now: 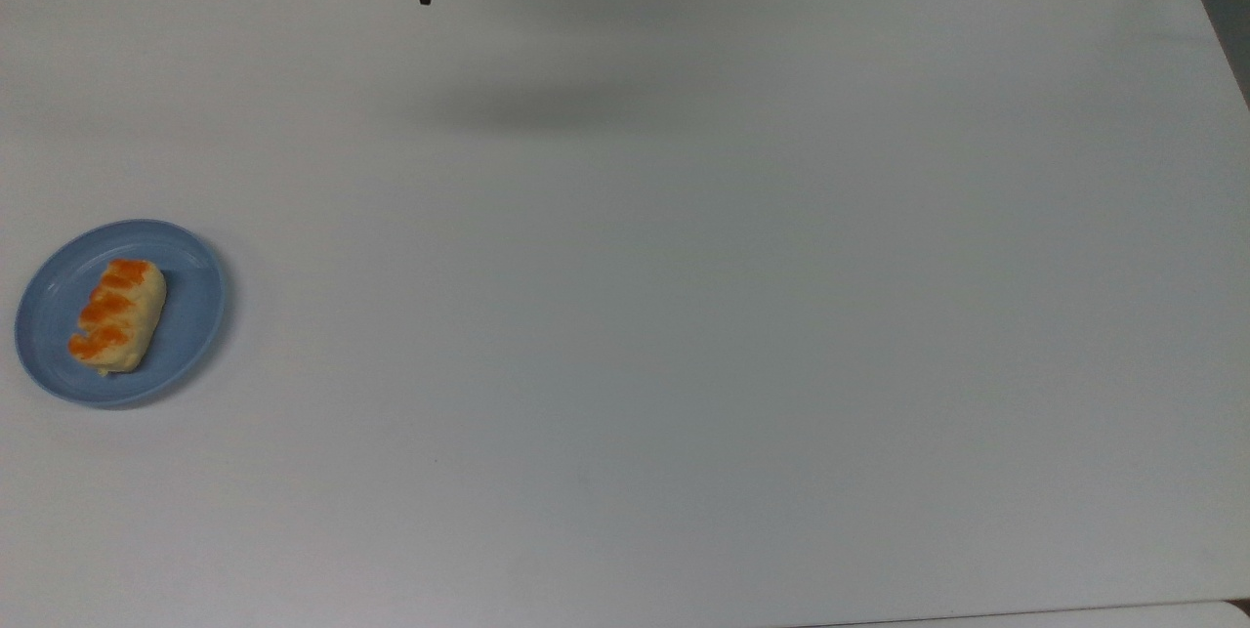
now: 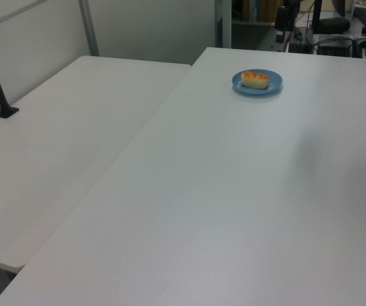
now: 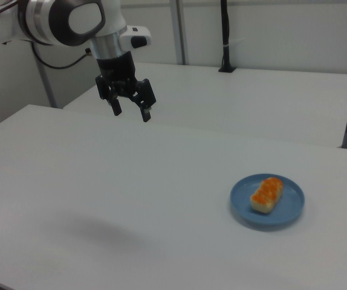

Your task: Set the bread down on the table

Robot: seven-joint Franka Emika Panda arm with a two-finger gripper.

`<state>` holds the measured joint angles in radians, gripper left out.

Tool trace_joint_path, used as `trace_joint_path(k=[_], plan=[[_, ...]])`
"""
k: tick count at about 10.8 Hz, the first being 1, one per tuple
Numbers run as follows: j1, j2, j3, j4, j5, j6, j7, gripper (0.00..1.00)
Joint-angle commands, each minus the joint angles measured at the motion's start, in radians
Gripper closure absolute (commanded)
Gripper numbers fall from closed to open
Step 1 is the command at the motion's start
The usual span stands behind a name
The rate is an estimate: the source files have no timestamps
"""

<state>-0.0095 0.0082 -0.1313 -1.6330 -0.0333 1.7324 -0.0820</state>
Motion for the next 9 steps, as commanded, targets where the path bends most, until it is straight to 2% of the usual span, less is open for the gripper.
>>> trace_joint_path(k=[1, 2, 4, 7, 9], plan=[[-0.082, 0.007, 0.007, 0.012, -0.016, 0.015, -0.085, 0.0], [-0.116, 0.024, 0.007, 0.012, -0.019, 0.041, -0.129, 0.0], [-0.151, 0.08, 0.007, 0.01, -0.084, 0.166, -0.176, 0.0], [-0.276, 0.231, 0.009, 0.012, -0.074, 0.442, -0.162, 0.0], [-0.3, 0.301, 0.009, 0.012, -0.074, 0.551, -0.151, 0.0]])
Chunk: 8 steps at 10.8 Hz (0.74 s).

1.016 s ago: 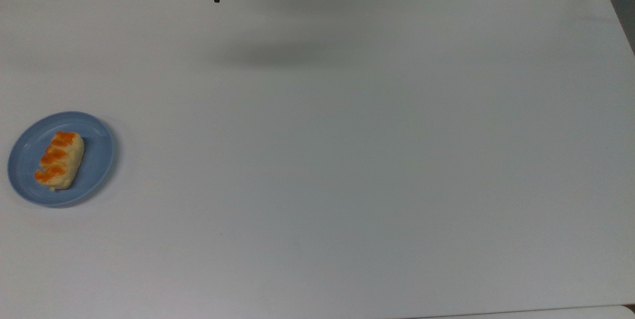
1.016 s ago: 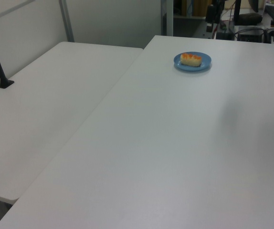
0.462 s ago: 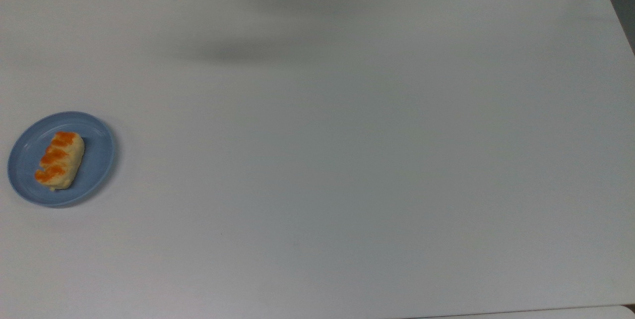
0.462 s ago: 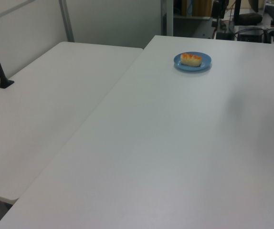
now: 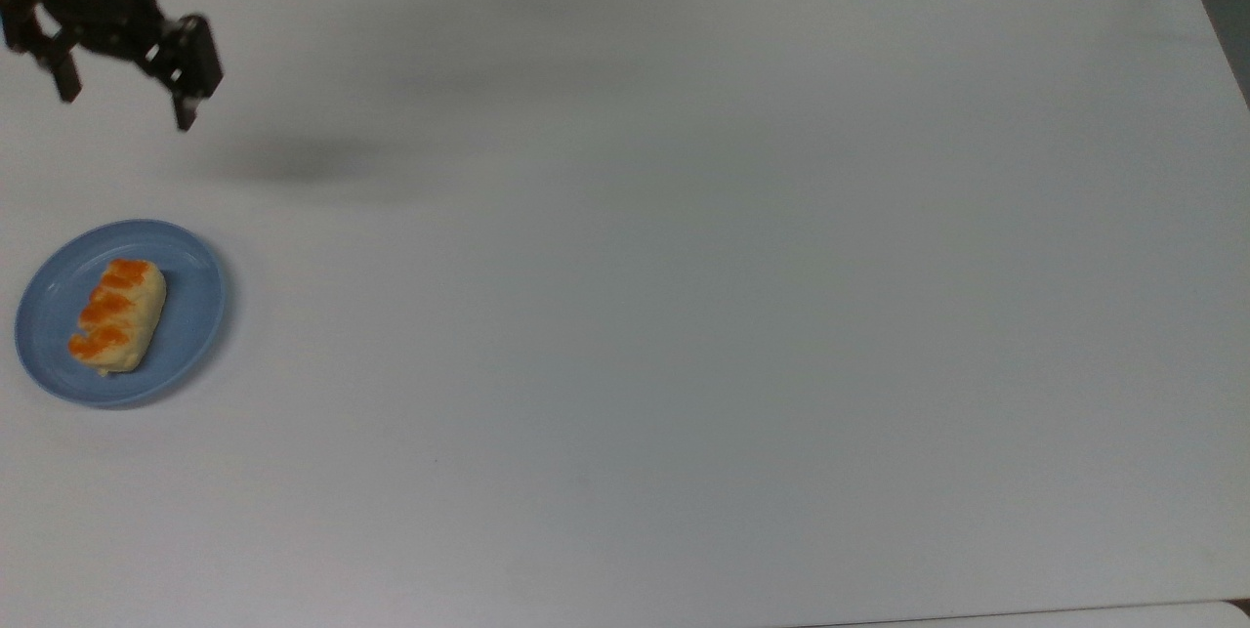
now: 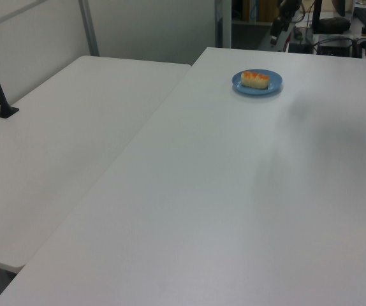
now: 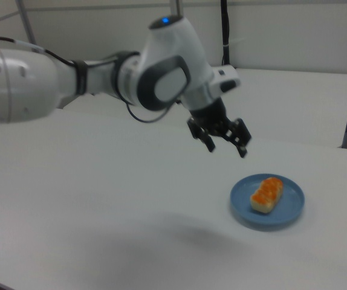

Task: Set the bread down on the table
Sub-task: 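Move the open gripper over the bread roll on the blue plate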

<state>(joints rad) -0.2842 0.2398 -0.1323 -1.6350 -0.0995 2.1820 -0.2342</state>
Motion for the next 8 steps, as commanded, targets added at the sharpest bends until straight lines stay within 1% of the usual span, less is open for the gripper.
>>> trace_joint_path(k=[1, 2, 3, 5, 6, 8], plan=[[-0.038, 0.105, 0.01, 0.012, -0.006, 0.17, 0.007, 0.0], [-0.056, 0.149, 0.01, 0.014, 0.012, 0.226, 0.068, 0.0], [-0.065, 0.191, 0.01, 0.012, 0.017, 0.286, 0.137, 0.0], [-0.072, 0.257, 0.01, 0.01, 0.023, 0.373, 0.229, 0.0], [-0.078, 0.283, 0.01, 0.012, 0.049, 0.387, 0.269, 0.0], [-0.078, 0.315, 0.01, 0.012, 0.107, 0.436, 0.282, 0.0]])
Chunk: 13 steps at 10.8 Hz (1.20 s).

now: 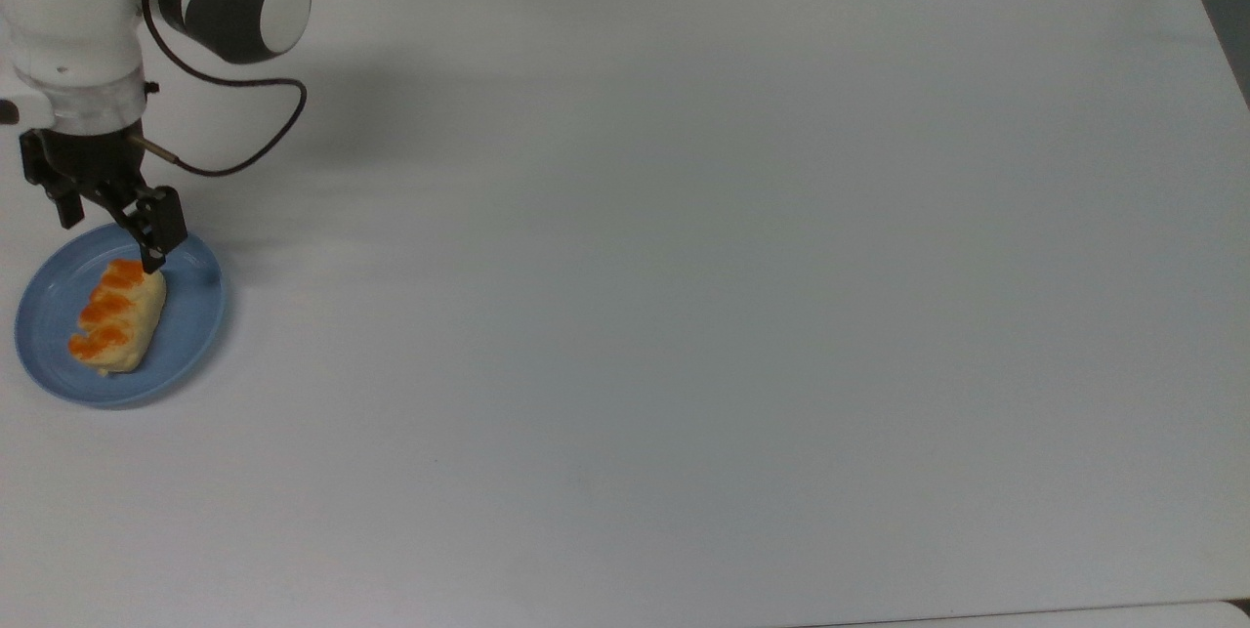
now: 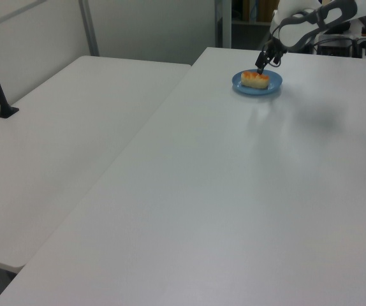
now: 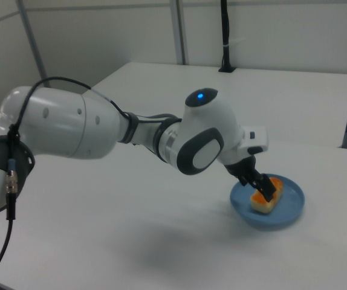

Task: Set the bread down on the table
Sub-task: 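Lower the gripper and close it on the glazed bread roll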

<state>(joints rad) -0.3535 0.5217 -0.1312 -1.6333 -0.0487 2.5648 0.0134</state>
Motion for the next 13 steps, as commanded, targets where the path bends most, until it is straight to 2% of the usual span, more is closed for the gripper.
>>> trace_joint_path(k=[1, 3, 4, 7, 8, 11, 13], plan=[[-0.009, 0.053, 0.008, 0.01, 0.058, 0.069, 0.034, 0.0], [-0.009, 0.075, 0.008, 0.01, 0.056, 0.104, 0.034, 0.04], [-0.009, 0.08, 0.008, 0.01, 0.056, 0.115, 0.034, 0.16], [-0.009, 0.083, 0.008, 0.01, 0.058, 0.117, 0.034, 0.63], [-0.009, 0.081, 0.008, 0.01, 0.058, 0.115, 0.03, 0.69], [-0.007, 0.026, 0.016, 0.012, 0.058, 0.097, 0.031, 0.69], [-0.009, -0.037, 0.082, 0.012, 0.059, 0.019, 0.036, 0.69]])
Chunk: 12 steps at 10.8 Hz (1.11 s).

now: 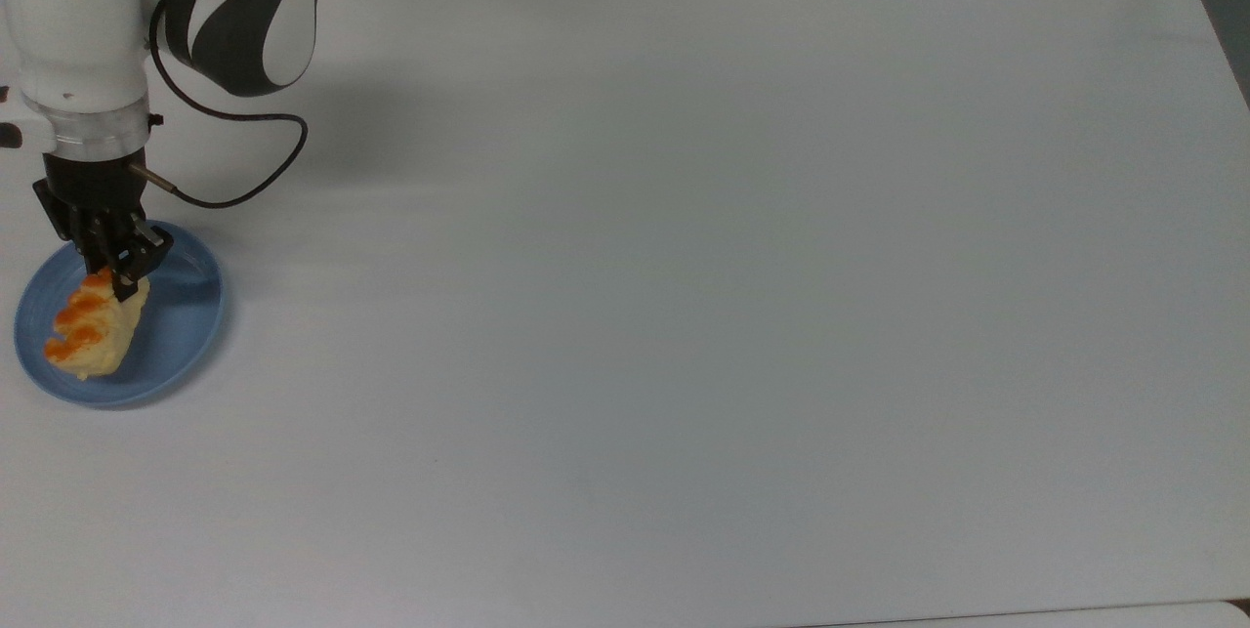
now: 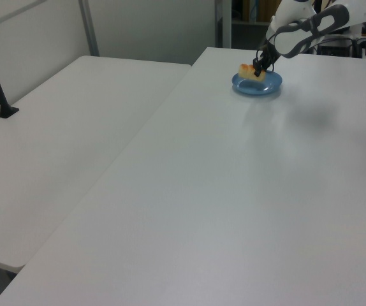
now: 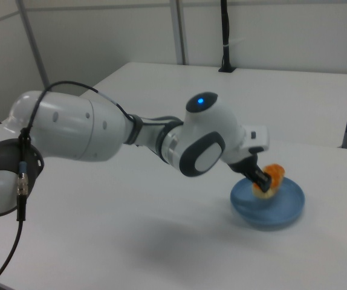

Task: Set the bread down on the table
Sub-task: 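Lower the gripper and close it on the glazed bread roll, then lift the bread roll off the plate and carry it away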

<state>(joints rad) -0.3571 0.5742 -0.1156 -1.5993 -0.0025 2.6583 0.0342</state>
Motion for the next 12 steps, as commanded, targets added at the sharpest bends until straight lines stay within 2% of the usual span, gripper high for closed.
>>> trace_joint_path(k=[1, 3, 5, 7, 8, 11, 12], plan=[[-0.003, -0.126, 0.111, -0.022, 0.013, -0.115, 0.015, 0.68], [0.001, -0.201, 0.203, -0.022, 0.004, -0.266, 0.013, 0.68], [0.003, -0.234, 0.307, -0.024, -0.016, -0.42, 0.007, 0.68], [0.009, -0.225, 0.384, -0.037, -0.111, -0.498, 0.006, 0.68], [0.018, -0.218, 0.404, -0.053, -0.125, -0.503, 0.007, 0.68], [0.073, -0.168, 0.404, -0.067, -0.132, -0.502, 0.015, 0.68], [0.082, -0.146, 0.404, -0.068, -0.157, -0.499, 0.039, 0.68]])
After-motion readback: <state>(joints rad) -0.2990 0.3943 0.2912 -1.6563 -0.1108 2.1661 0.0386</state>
